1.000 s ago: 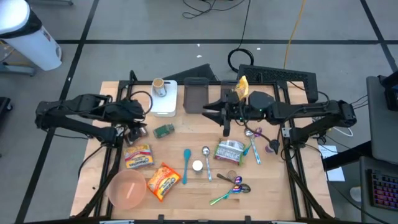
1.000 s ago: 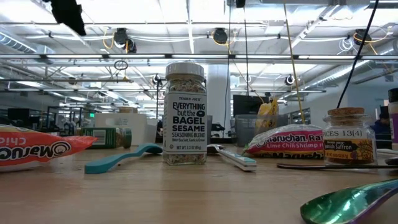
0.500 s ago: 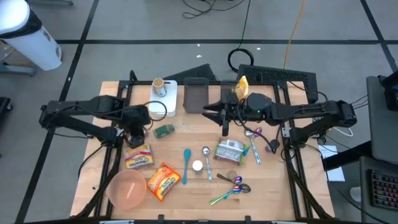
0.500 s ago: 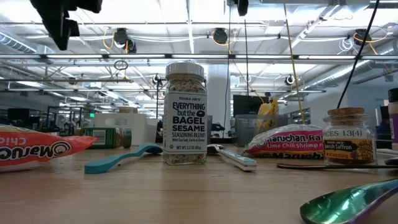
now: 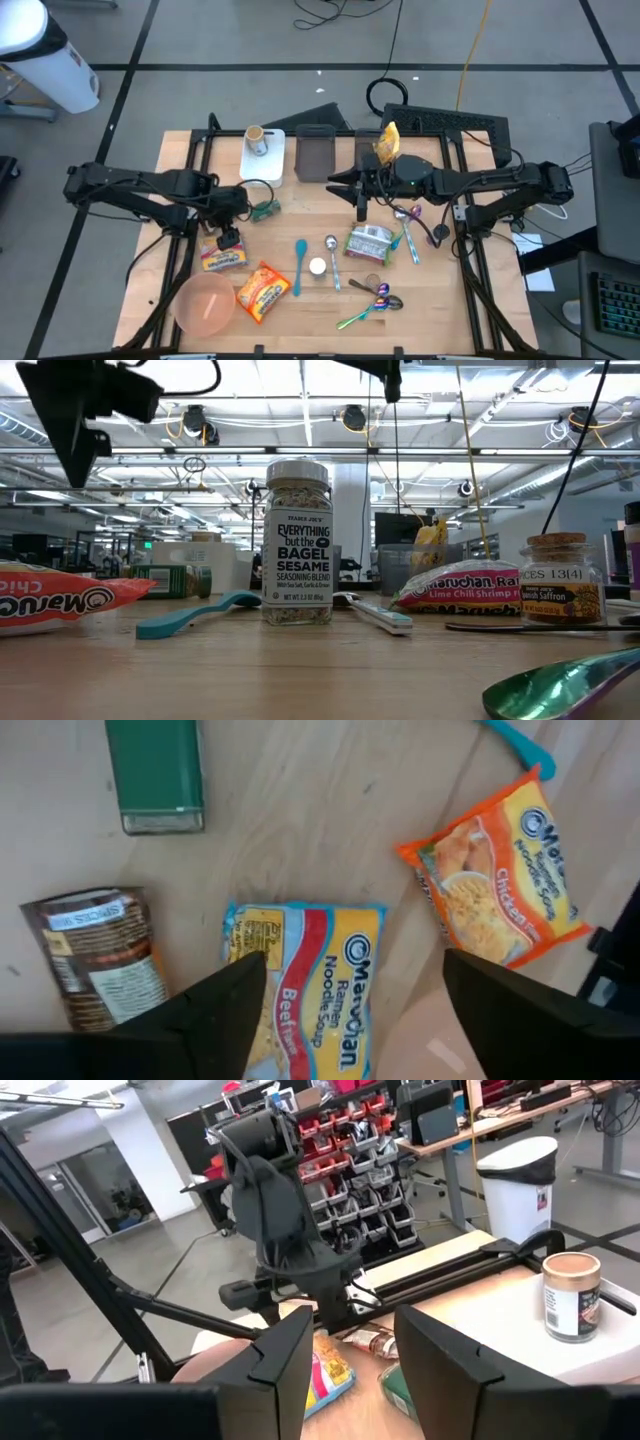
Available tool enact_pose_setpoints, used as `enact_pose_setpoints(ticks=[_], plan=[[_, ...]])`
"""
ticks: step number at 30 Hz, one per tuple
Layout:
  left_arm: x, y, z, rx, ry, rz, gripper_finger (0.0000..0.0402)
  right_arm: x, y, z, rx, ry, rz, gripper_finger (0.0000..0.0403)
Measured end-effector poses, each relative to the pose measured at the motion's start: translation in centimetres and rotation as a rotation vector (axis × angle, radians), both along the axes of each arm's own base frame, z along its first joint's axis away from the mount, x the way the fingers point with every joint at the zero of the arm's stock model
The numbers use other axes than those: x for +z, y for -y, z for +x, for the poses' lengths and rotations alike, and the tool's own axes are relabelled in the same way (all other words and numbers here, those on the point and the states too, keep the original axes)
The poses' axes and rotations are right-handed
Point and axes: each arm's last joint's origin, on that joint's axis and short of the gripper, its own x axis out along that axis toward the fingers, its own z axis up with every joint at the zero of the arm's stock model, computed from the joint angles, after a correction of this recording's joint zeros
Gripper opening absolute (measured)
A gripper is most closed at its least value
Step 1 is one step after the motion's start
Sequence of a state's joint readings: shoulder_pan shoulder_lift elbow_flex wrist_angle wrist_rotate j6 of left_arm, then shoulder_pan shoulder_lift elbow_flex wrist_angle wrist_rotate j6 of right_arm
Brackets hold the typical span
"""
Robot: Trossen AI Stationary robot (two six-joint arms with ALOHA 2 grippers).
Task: Pick & Place Food Item
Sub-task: Put the green seasoning bottle into the white bin
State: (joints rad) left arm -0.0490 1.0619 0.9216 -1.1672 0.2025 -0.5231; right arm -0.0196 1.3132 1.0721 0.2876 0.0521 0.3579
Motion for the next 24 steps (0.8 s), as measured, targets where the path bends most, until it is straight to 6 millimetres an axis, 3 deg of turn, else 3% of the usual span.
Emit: enact_pose_setpoints(ticks=[6,13,24], plan=[[-1.4,0.0,-0.2,0.004,-0.037,0.004,0.0345,0.0,0.2,0.0,-0.005,-0.002,-0.017,0.0135],[-2.1,0.0,-0.3,-0.048,-0.031,0.024,0.0347,0.0,0.2,0.0,-0.005,-0.004,-0.037,0.0135],[-5.6,-1.1,-0.8,-0.024,-0.066,-0.018,0.0347,-0.4,0.2,0.0,-0.005,-0.043,-0.043,0.0135]])
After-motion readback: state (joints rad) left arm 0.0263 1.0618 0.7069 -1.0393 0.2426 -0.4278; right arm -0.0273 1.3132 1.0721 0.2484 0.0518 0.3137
